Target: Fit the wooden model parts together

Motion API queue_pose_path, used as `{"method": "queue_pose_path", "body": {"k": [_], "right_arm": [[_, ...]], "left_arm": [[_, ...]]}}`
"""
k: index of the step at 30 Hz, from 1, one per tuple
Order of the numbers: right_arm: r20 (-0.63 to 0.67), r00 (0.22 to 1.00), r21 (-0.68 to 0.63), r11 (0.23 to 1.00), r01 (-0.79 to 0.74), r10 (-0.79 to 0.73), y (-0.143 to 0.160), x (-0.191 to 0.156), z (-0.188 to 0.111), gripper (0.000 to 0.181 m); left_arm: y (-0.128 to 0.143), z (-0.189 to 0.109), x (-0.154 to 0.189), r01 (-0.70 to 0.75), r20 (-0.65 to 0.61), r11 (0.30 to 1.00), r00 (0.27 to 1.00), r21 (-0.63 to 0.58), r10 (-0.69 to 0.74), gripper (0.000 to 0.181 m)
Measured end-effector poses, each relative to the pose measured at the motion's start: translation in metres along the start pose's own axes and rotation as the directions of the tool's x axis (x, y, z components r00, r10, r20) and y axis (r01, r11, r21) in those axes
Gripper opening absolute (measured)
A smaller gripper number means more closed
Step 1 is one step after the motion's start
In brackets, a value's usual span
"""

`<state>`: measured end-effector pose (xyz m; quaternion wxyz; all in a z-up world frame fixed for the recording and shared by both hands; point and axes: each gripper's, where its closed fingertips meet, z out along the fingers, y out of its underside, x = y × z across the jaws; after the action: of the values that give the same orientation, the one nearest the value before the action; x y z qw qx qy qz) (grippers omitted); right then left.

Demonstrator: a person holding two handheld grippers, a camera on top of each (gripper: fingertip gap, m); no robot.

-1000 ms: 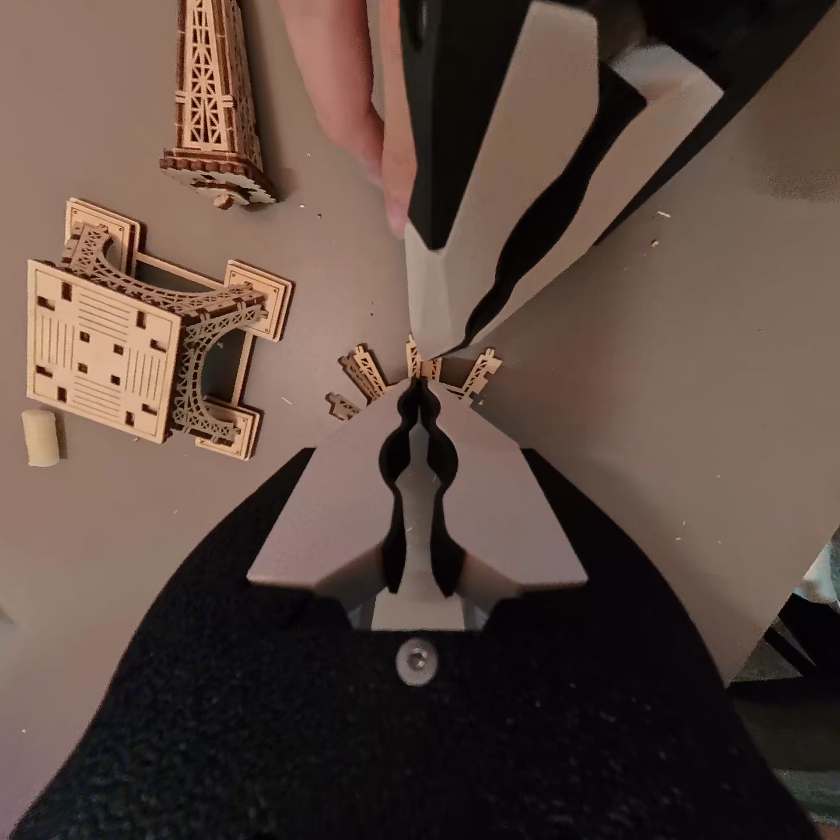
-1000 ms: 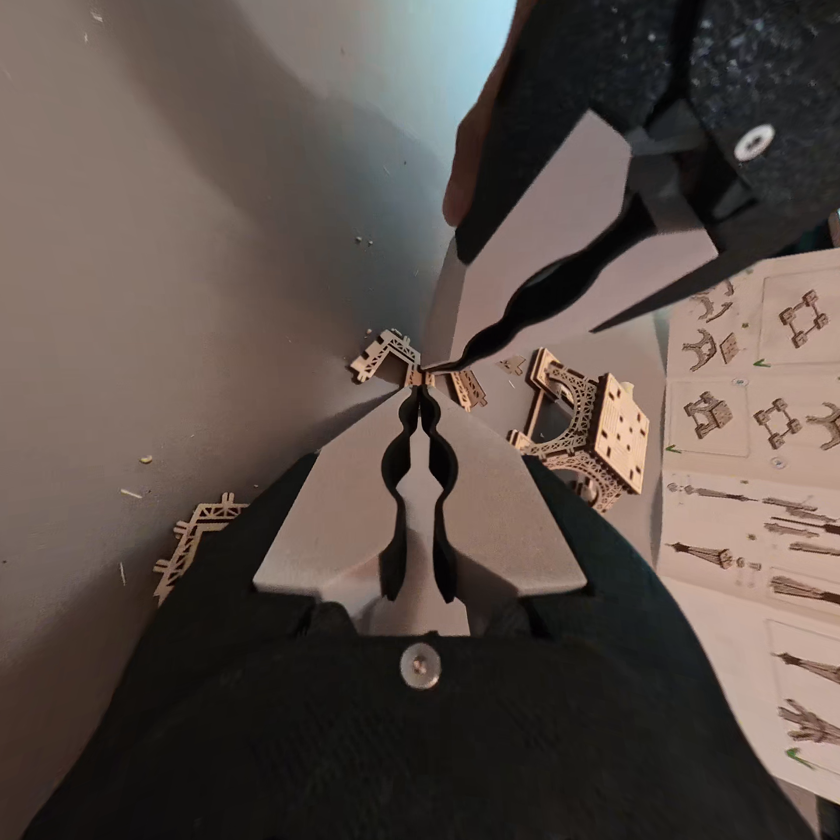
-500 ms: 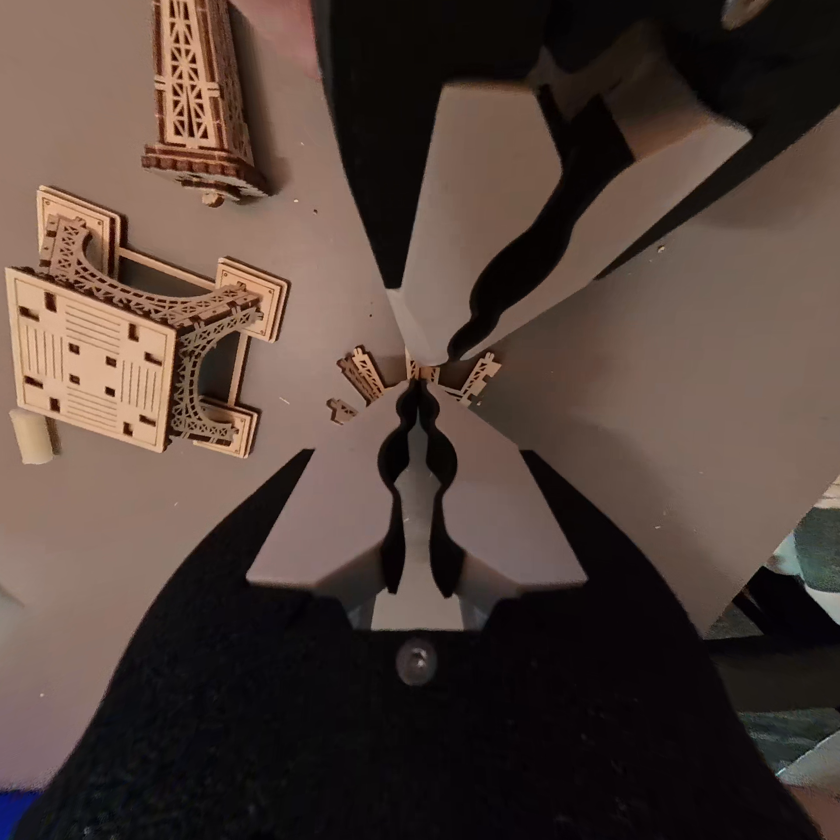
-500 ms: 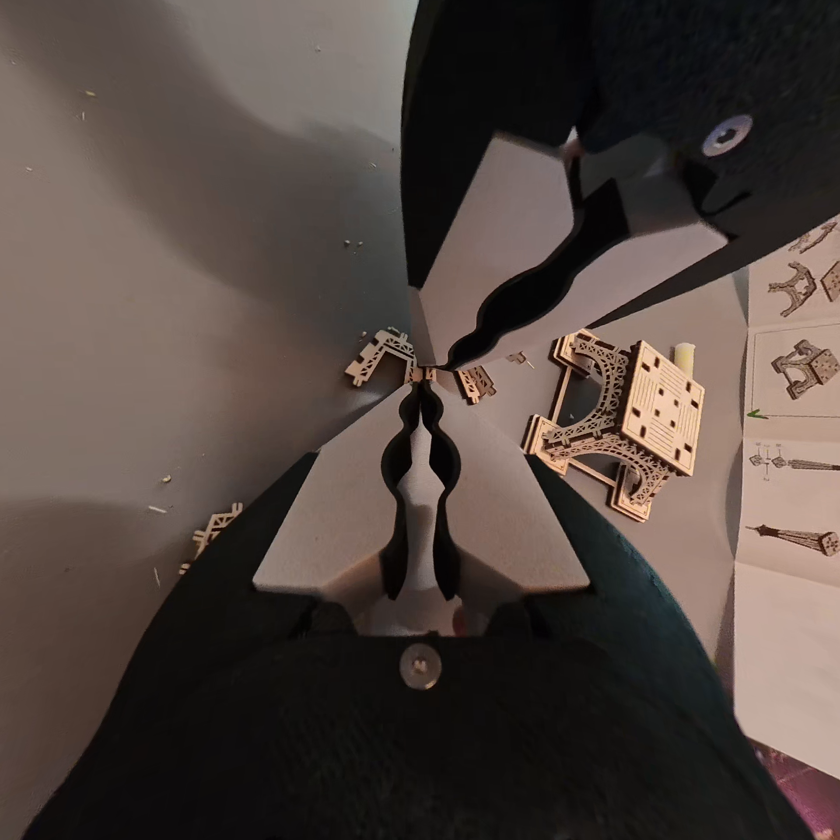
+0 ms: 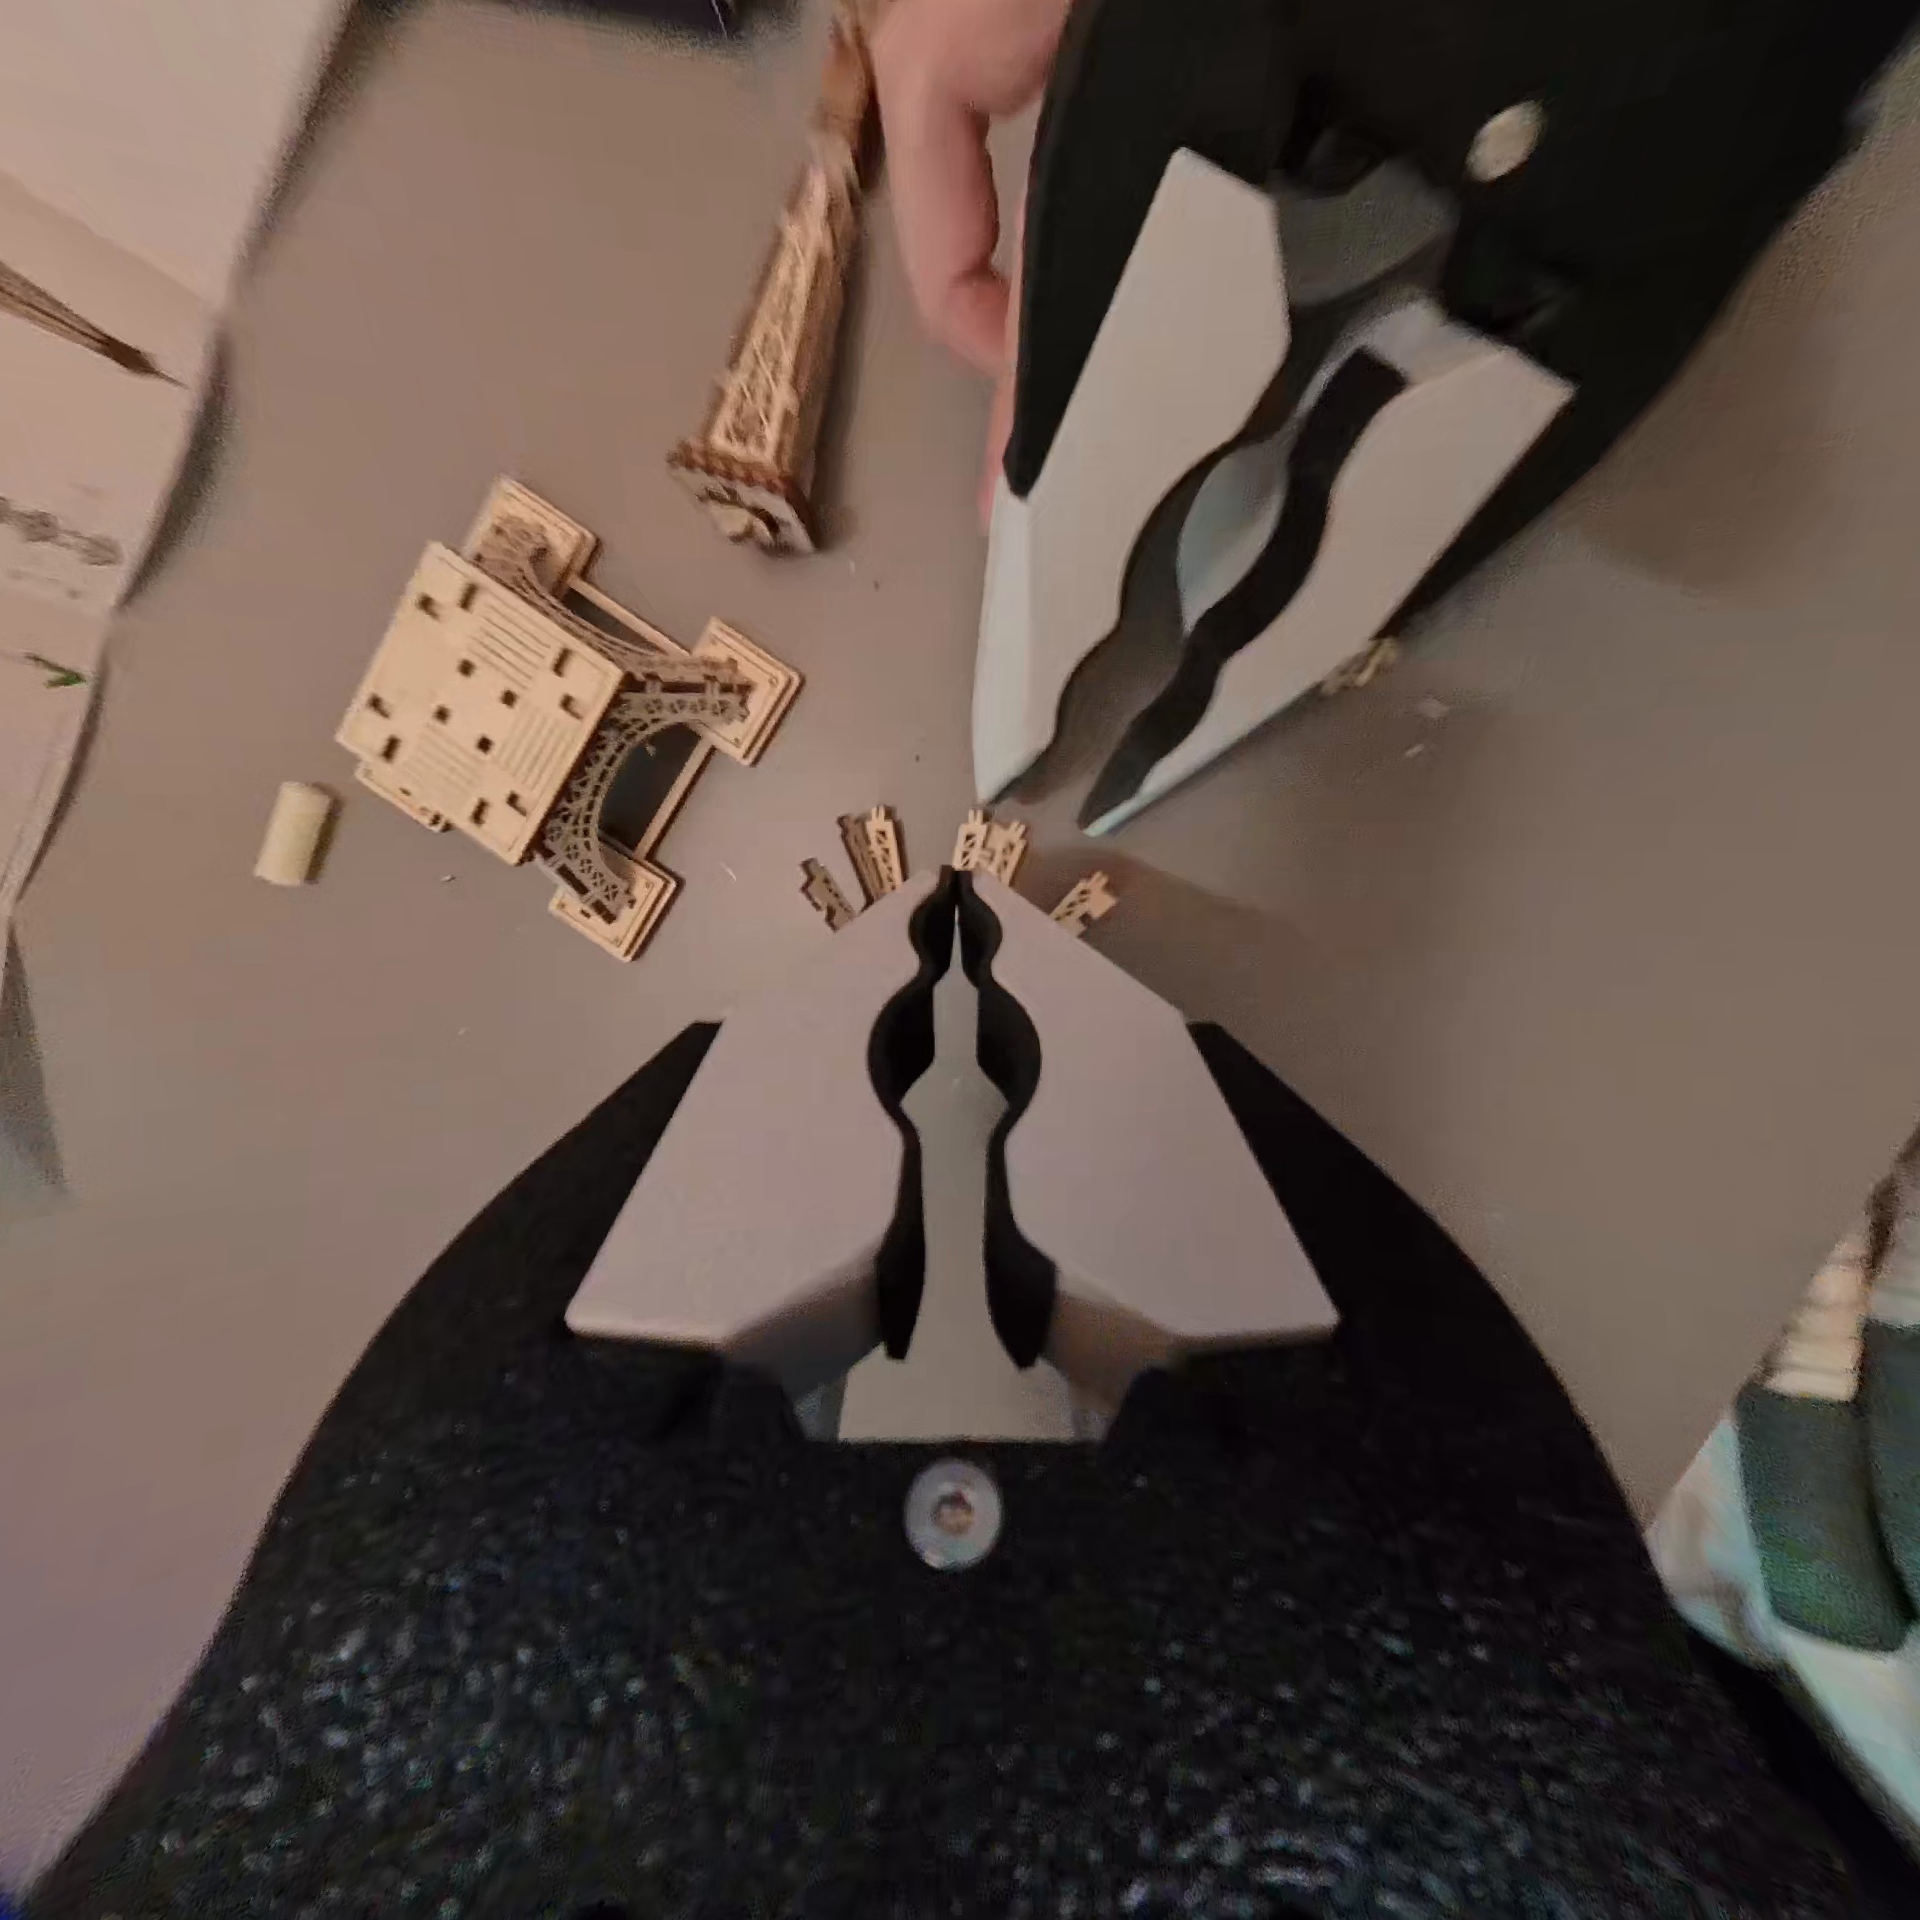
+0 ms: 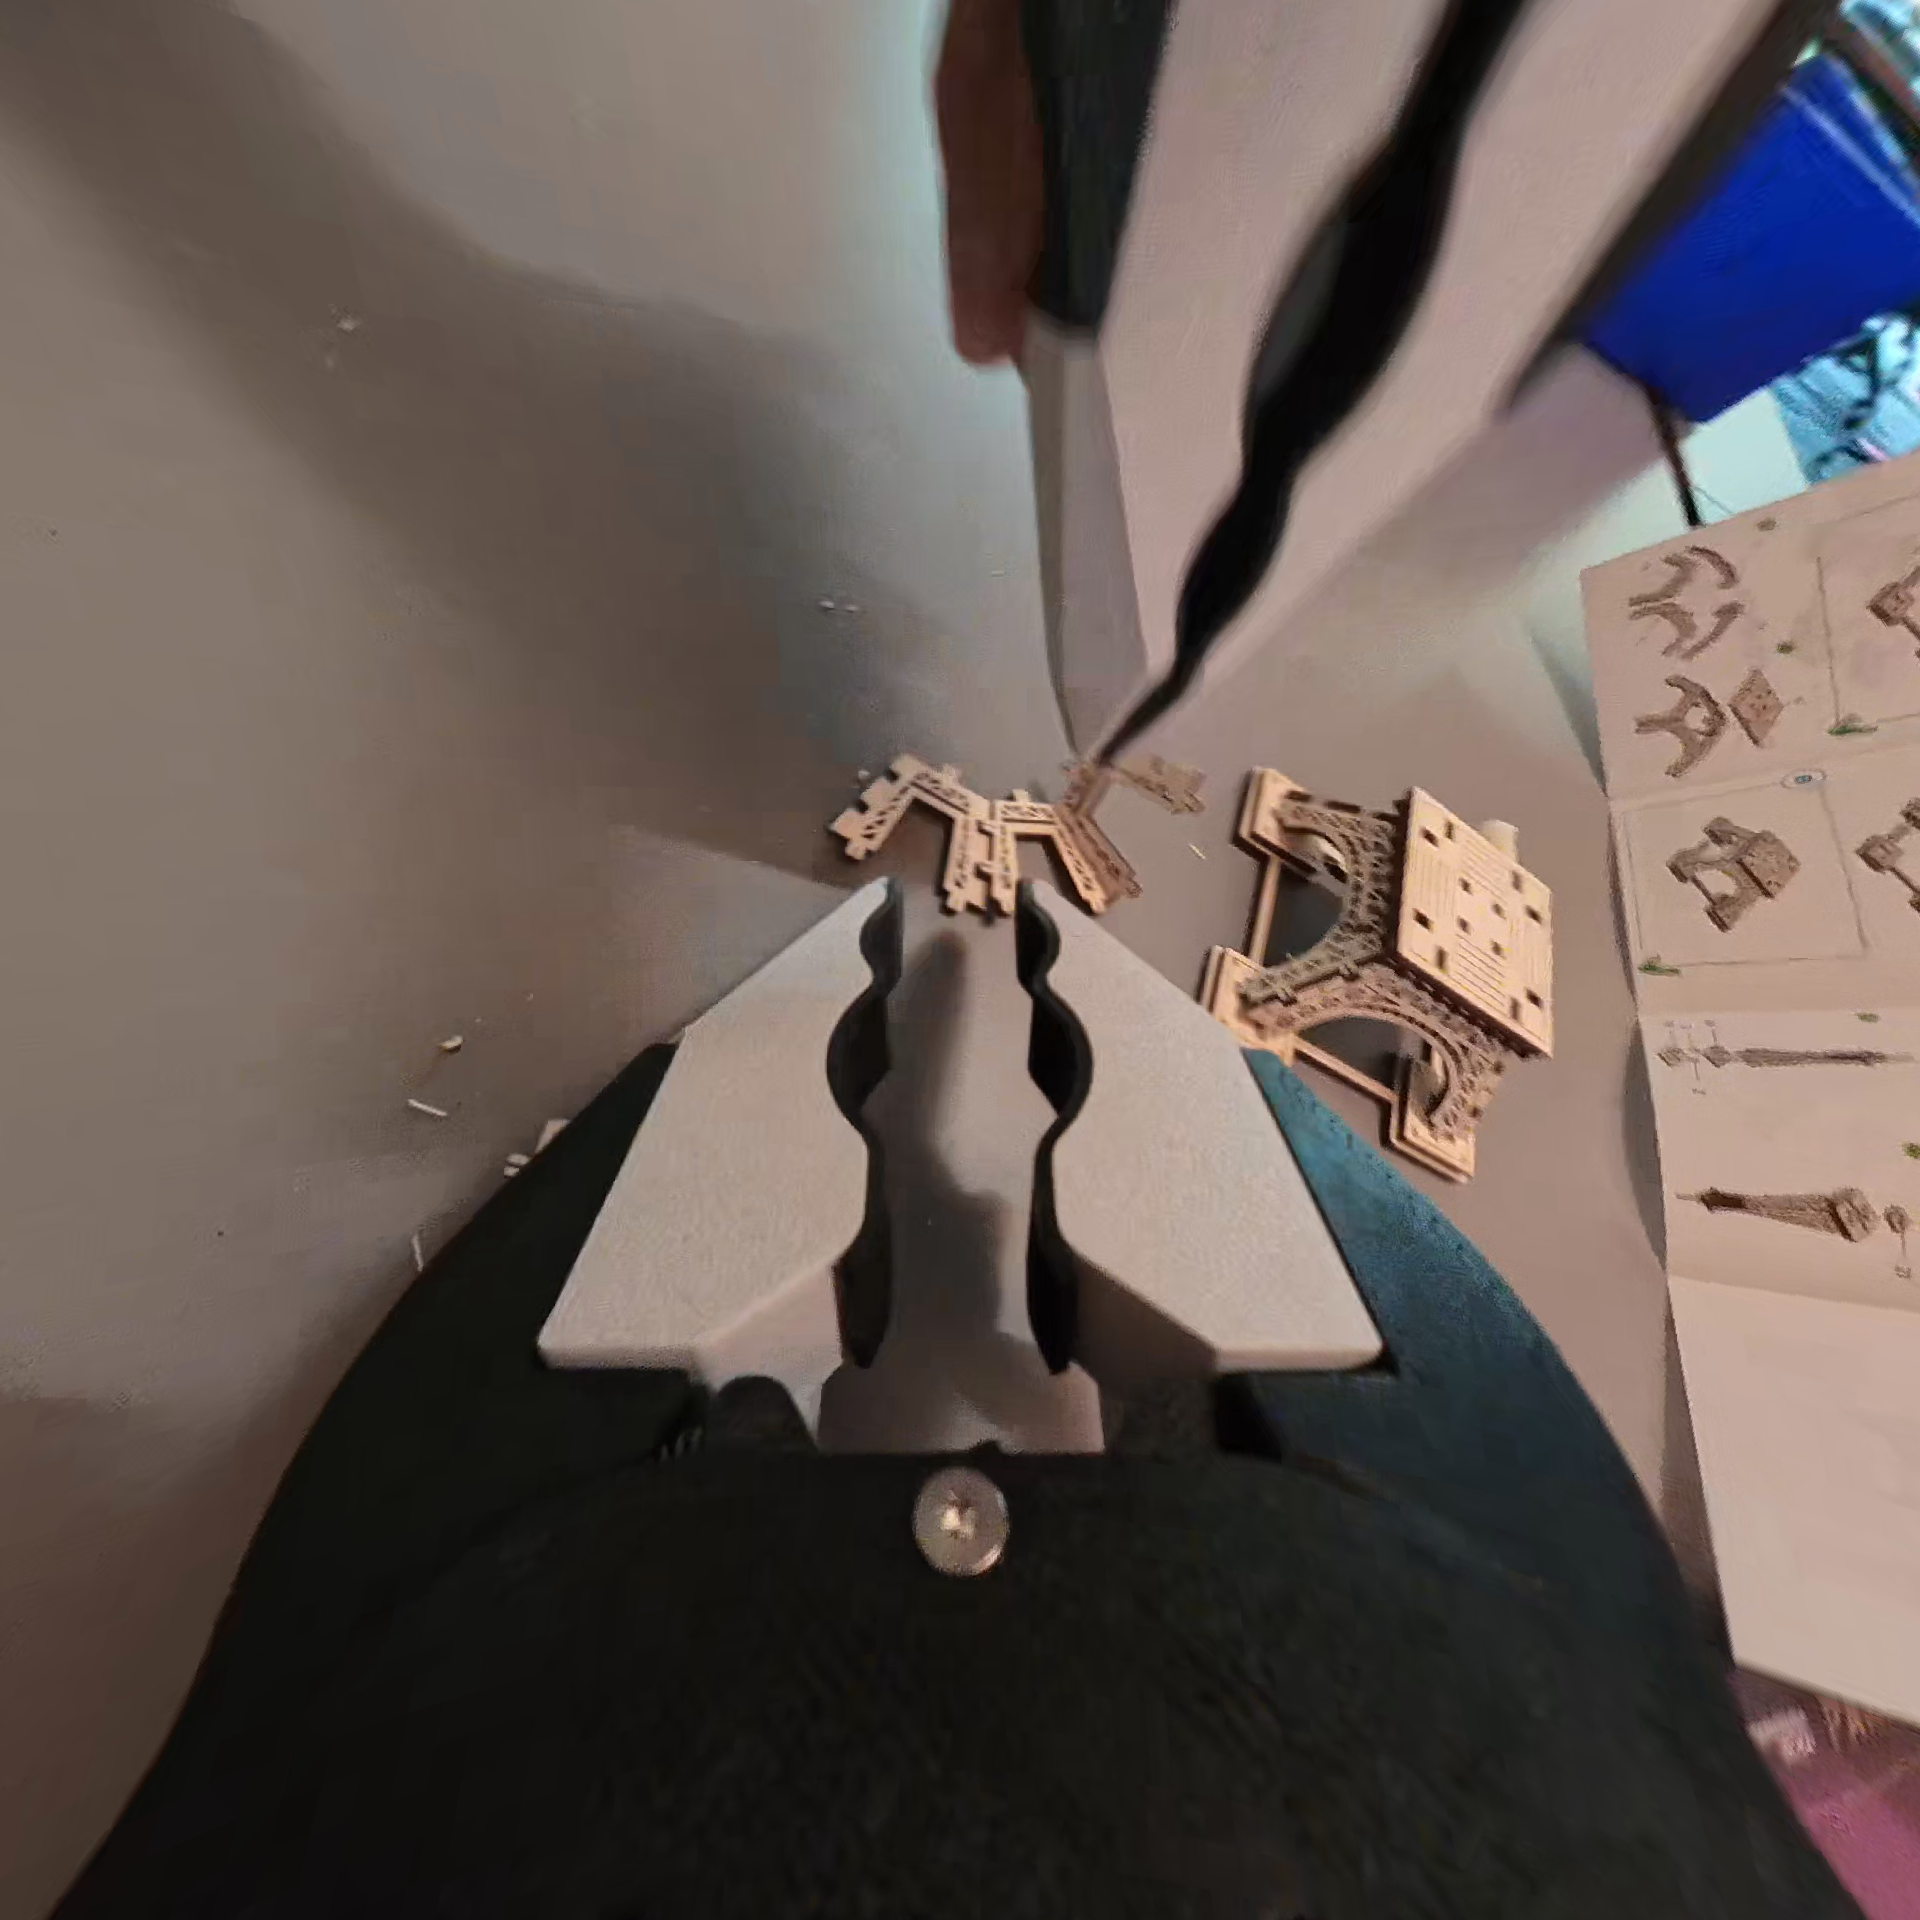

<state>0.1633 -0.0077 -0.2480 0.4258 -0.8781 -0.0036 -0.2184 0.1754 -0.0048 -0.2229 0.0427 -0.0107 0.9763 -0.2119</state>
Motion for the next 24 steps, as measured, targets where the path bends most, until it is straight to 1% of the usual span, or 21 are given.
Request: {"method": "queue_pose_path", "body": {"k": [1,2,3,4,6,8,9,10,13,15,16,17,19,24], "right_arm": [[-0.003,1.000,0.016,1.000,-0.025,0.025,0.000,0.002,-0.004,0.018],[-0.002,0.999,0.039,0.998,-0.046,0.046,-0.002,0.004,-0.007,0.019],[-0.011,0.998,0.057,0.996,-0.064,0.065,-0.004,0.008,-0.010,0.020],[-0.011,0.997,0.064,0.995,-0.078,0.079,-0.005,0.009,-0.010,0.025],[-0.012,0.996,0.070,0.994,-0.090,0.091,-0.005,0.011,-0.010,0.031],[-0.010,0.997,0.083,0.993,-0.080,0.081,-0.008,0.012,-0.010,0.022],[-0.015,0.997,0.081,0.994,-0.079,0.081,-0.008,0.013,-0.008,0.014],[-0.035,0.997,0.078,0.994,-0.073,0.076,-0.008,0.017,-0.007,0.000],[-0.071,0.996,0.038,0.998,-0.047,0.049,-0.002,0.024,0.001,0.000],[-0.047,0.998,-0.010,0.999,-0.032,0.032,0.005,0.023,0.006,0.000],[-0.062,0.998,-0.024,0.999,-0.030,0.028,0.007,0.026,0.008,0.000],[-0.049,0.998,-0.040,0.999,-0.035,0.033,0.009,0.026,0.010,0.000],[0.022,0.999,-0.065,0.997,-0.043,0.045,0.012,0.018,0.013,0.000],[0.043,0.997,-0.068,0.996,-0.053,0.056,0.012,0.016,0.014,0.000]], "left_arm": [[-0.004,-0.009,0.003,0.025,-0.007,0.996,1.000,0.084,-0.024,0.000],[-0.007,-0.016,0.005,0.043,-0.019,0.987,0.999,0.158,-0.041,0.000],[-0.007,-0.020,0.006,0.062,-0.026,0.976,0.998,0.207,-0.058,0.000],[-0.004,-0.021,0.006,0.071,-0.026,0.970,0.997,0.233,-0.067,0.000],[0.006,-0.014,0.005,0.051,-0.003,0.970,0.999,0.239,-0.052,0.000],[0.018,-0.005,0.003,0.039,0.029,0.974,0.998,0.222,-0.047,0.000],[0.023,0.001,0.002,0.042,0.036,0.977,0.998,0.208,-0.050,0.000],[0.027,0.006,0.001,0.048,0.040,0.979,0.998,0.200,-0.057,0.000],[0.022,0.015,0.005,0.040,0.008,0.966,0.999,0.254,-0.044,0.000],[0.014,0.019,0.010,0.044,-0.035,0.958,0.999,0.284,-0.035,0.000],[0.011,0.021,0.010,0.044,-0.047,0.956,0.998,0.291,-0.032,0.000],[0.008,0.024,0.009,0.042,-0.055,0.956,0.998,0.291,-0.027,0.000],[0.005,0.028,0.009,0.031,-0.083,0.962,0.996,0.270,-0.008,0.000],[0.006,0.032,0.003,-0.025,-0.074,0.986,0.997,0.163,0.038,0.000]]}}
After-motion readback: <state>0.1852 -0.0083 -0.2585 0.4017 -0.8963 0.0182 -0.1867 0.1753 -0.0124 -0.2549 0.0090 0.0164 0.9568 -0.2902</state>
